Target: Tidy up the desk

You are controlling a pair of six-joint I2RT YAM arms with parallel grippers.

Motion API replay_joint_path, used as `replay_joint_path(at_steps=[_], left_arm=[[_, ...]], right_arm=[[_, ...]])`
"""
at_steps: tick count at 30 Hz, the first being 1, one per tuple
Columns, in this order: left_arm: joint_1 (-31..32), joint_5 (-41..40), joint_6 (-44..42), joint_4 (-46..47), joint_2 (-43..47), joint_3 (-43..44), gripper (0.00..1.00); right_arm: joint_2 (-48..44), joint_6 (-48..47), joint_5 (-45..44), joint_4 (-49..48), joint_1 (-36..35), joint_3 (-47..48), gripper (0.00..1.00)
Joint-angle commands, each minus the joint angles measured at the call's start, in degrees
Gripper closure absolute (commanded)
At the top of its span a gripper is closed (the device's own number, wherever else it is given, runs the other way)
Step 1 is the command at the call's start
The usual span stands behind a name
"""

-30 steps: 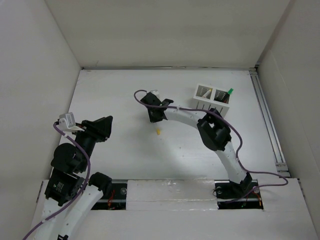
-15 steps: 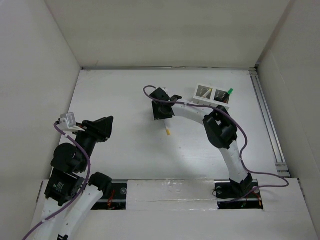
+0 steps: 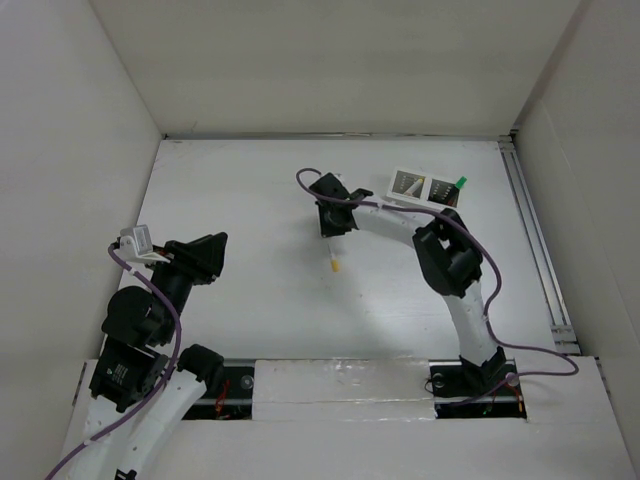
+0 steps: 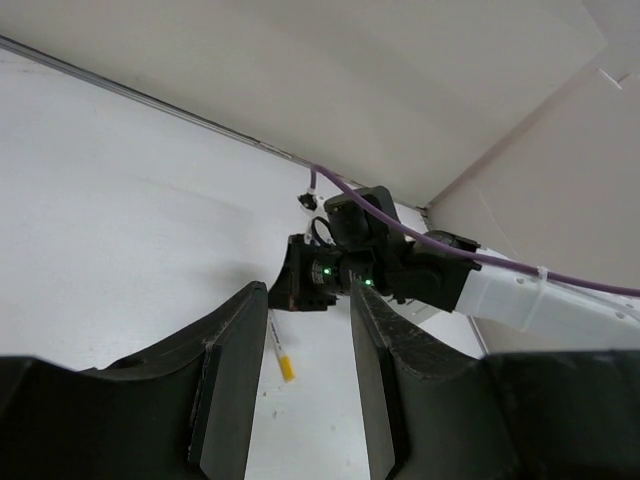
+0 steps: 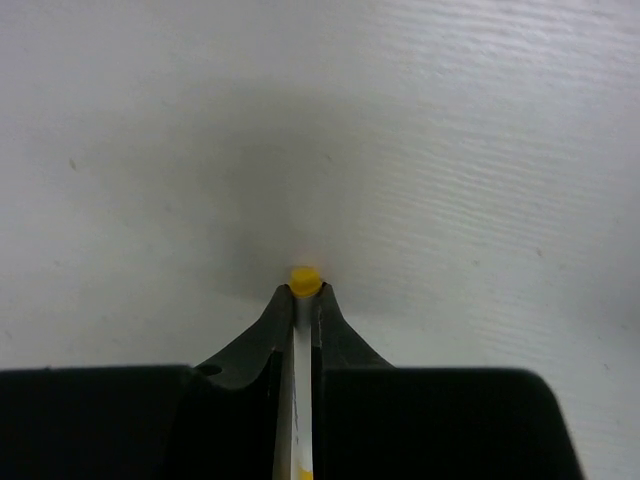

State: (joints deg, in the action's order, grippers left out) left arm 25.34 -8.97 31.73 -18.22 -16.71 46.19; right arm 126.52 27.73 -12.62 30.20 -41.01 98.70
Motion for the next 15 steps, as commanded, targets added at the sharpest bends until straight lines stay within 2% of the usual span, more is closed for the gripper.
replay_joint_path(at_steps=[1,7,13,15], left_arm=[[-0.29,0.97,-0.88,3.19,-0.78,0.48,0.65],[-0.29,0.89,-0.88,3.36,-0.78,0.48,0.65],[-0.29,1.24,-0.88,3.45,-0.87,0.39,0.65],[-0.29,1.24,-0.96,3.36,-1.13,0.48,0.65]], right_arm=[[-8.37,1.36,2.16,-4.43,2.42,-5.34,1.0],[-24.79,5.49,7.17,-15.68,9.01,-15.79,1.0],[-35.27,10.15,6.91,-23.95,17.26,-22.57,1.0],[-38.88,12.7,2.9,-29.02,19.38,-24.24,1.0]])
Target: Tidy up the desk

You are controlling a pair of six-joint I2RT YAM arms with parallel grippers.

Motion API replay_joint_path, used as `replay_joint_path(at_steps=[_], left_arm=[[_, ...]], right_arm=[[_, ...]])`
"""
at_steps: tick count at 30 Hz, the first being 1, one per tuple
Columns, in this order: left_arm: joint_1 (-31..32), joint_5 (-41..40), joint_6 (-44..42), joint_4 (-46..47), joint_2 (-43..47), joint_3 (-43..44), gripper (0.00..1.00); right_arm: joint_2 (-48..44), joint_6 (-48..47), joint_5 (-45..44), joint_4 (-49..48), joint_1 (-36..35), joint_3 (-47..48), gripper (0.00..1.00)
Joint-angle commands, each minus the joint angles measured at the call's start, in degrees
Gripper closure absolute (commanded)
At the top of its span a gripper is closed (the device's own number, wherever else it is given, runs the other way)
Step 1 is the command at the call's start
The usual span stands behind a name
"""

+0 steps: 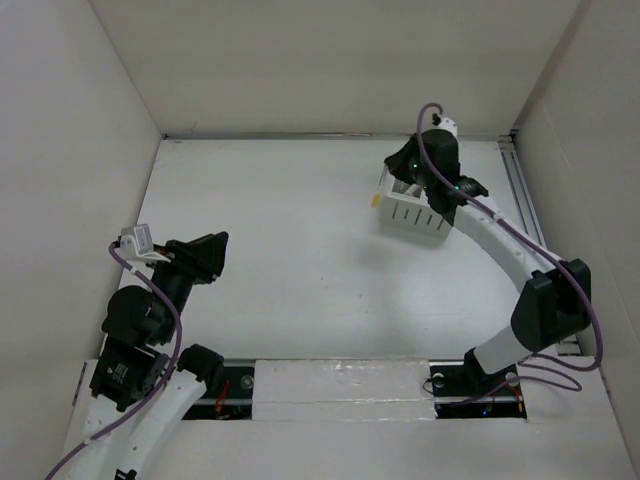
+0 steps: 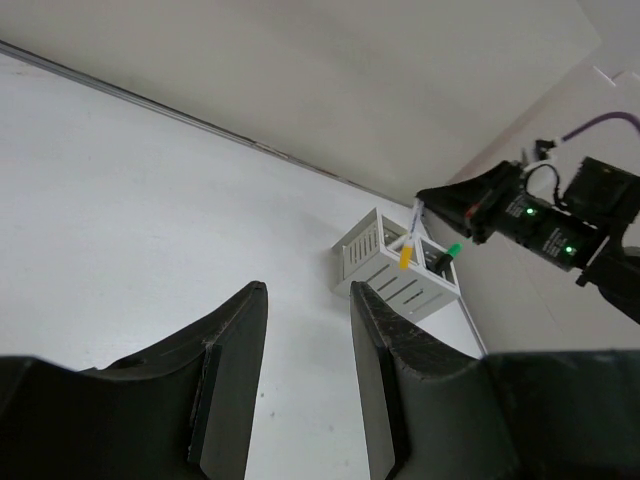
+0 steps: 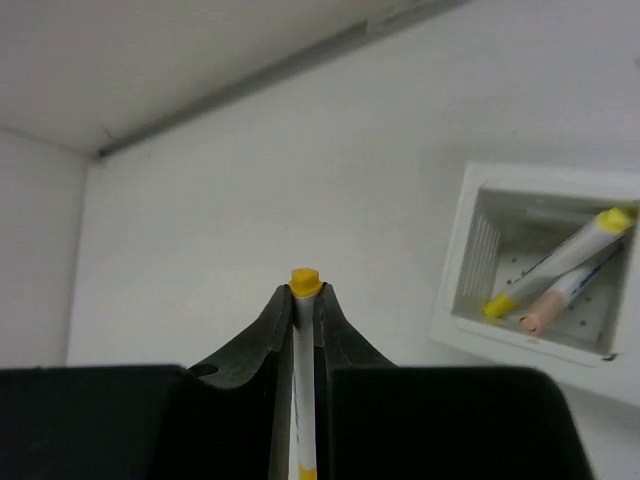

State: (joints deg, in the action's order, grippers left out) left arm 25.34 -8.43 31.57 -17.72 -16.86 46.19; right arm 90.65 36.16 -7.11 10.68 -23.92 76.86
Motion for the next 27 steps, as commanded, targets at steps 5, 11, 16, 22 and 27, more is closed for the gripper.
replay_joint_path(at_steps=[5,11,16,22,27], left_arm=[[-0.29,0.52,-0.81,2.78,-0.98,0.39,0.65],[-0.29,0.51,-0.9,2.69,-1.15,0.48,0.65],[-0.29,0.87,-0.99,2.95,-1.68,0.39,0.65],[-0.29,0.95,-0.99,3.04,-1.68,0.21,0.65],[-0.29,1.22,-1.07,3.13,-1.68,0.21,0.65]], right_arm=[[-5.84,6.46,-14.84,-20.95,7.48,-6.19,1.0],[0.31,-0.63,-30.14,-23.15,6.79,-1.54,1.0],[5.4,-7.76,-39.37,-26.85,4.86,0.74,1.0],[8.22,-11.47,-44.48,-29.75,2.92,-1.09,1.0],[9.36,-11.03,-46.31,-30.19,1.08,-4.08,1.0]])
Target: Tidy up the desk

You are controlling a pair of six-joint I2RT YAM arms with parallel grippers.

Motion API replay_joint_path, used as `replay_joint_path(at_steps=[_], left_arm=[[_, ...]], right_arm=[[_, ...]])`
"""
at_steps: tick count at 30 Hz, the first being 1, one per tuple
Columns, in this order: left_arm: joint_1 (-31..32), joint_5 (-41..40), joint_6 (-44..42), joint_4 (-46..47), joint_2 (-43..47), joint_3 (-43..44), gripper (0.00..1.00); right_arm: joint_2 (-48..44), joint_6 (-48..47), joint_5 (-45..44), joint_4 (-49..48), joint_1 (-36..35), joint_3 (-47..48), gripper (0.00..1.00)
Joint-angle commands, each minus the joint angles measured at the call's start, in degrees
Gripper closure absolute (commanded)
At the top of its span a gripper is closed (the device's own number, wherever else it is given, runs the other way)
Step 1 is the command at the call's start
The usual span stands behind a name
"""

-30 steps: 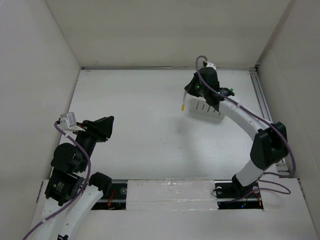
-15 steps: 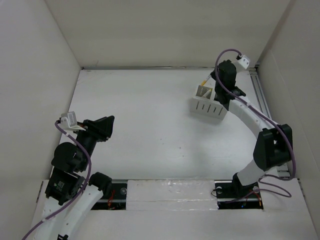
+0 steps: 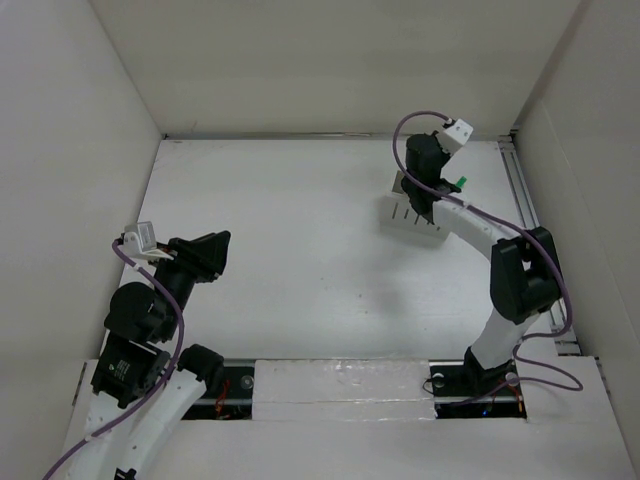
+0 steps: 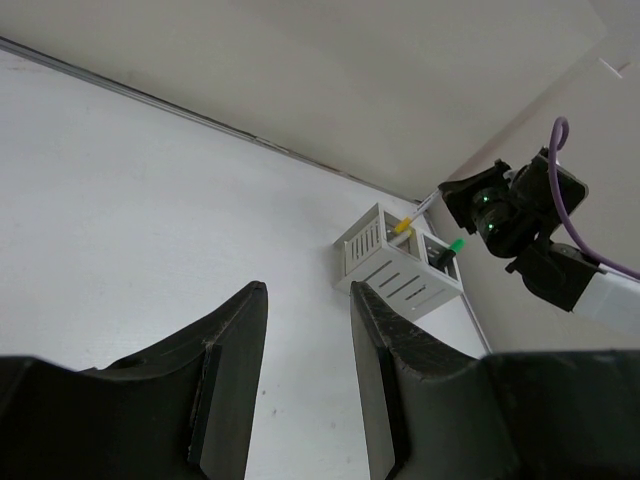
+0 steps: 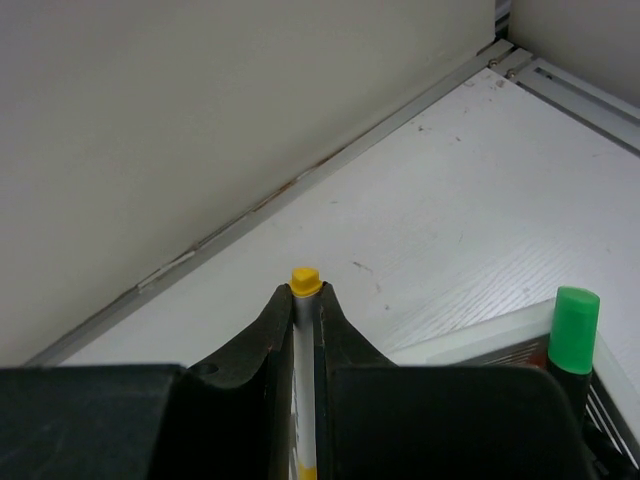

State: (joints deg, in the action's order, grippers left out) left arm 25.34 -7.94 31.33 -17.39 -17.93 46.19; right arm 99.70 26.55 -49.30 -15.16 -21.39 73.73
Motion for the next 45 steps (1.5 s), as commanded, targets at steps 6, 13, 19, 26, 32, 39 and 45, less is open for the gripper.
replay_joint_path(at_steps=[6,13,19,26,32,39,45], left_arm=[[-0.29,0.82,-0.92,2.89,-0.44,0.21,0.65],[-0.29,0.82,-0.83,2.89,-0.26,0.21,0.65],[-0.29,0.91,-0.83,2.8,-0.08,0.04,0.65],[-0.29,1.09,-0.92,2.89,-0.17,0.12,0.65],[-0.29,1.44,-1.01,2.97,0.09,0.21,0.65],[-0.29,4.78,-1.89,4.47,-0.08,-0.31,0.62],[-0.29,6.8,-2.42,5.52,-0.09,-0.75,0.57]], right_arm=[[-0.12,-0.09,-4.84,-4.62,-2.51,-3.59,0.99],[0.06,0.88,-6.25,-3.3,-3.66,-4.3,0.91],[-1.96,2.63,-5.81,-1.46,-5.33,-5.62,0.7],[-8.19,11.31,0.86,8.63,-6.39,-6.23,0.47],[-16.89,12.57,7.71,9.27,-9.1,-9.39,0.4],[-29.37,13.01,28.42,7.6,-16.22,-15.81,0.4],[-39.48,12.83,41.98,4.79,-22.99,-24.15,0.84]])
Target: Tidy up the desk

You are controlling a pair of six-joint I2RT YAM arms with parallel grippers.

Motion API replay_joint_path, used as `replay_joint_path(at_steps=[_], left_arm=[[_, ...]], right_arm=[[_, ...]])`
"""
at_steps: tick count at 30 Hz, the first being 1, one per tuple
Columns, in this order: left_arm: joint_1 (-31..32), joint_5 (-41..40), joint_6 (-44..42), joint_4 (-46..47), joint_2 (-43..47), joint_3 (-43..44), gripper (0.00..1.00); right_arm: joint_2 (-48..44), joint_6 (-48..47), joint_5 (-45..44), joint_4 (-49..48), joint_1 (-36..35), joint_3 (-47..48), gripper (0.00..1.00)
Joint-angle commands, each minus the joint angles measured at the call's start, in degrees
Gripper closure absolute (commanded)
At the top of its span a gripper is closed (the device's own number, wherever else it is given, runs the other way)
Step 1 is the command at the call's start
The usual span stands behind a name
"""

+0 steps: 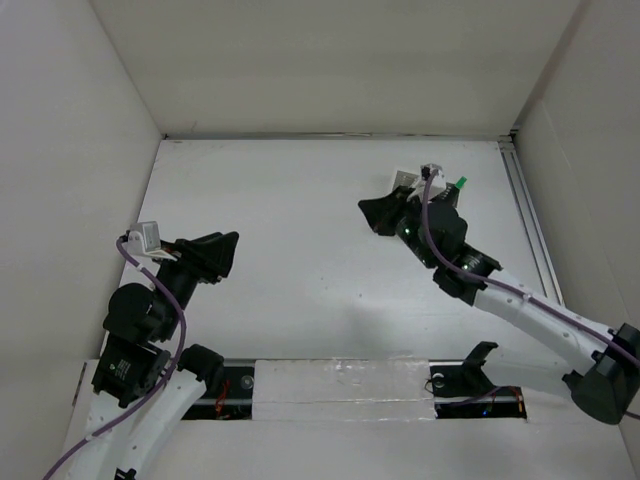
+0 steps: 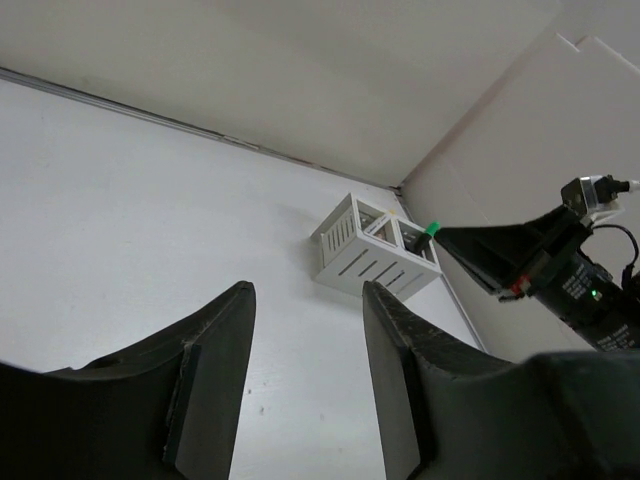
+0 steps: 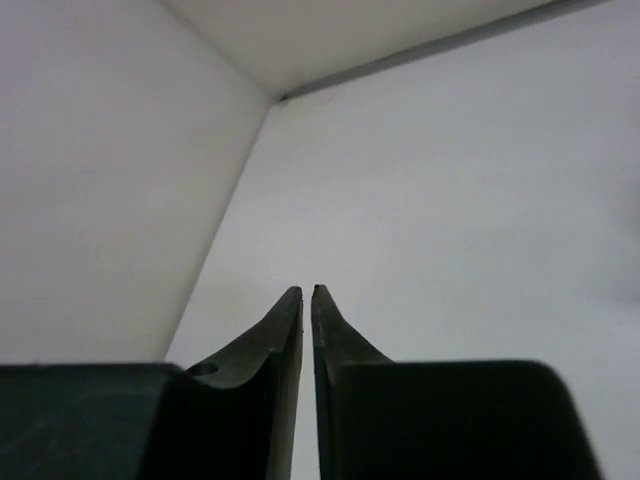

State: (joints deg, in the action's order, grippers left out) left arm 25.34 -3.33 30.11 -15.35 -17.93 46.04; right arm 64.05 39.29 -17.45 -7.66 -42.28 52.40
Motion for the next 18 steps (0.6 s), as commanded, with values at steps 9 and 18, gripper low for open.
replay_joint_path(at_steps=[9,18], left_arm=[[-0.29,5.27,-1.89,4.72,-1.66,-1.04,0.51],[-0.29,5.18,-2.95,5.16,-2.89,-1.04,0.5]], right_arm=[[-24.74,-5.09,16.32,4.75,-9.4,-13.11,1.0],[-37.77,-5.8,13.95,2.39,-9.4,-21.73,0.89]])
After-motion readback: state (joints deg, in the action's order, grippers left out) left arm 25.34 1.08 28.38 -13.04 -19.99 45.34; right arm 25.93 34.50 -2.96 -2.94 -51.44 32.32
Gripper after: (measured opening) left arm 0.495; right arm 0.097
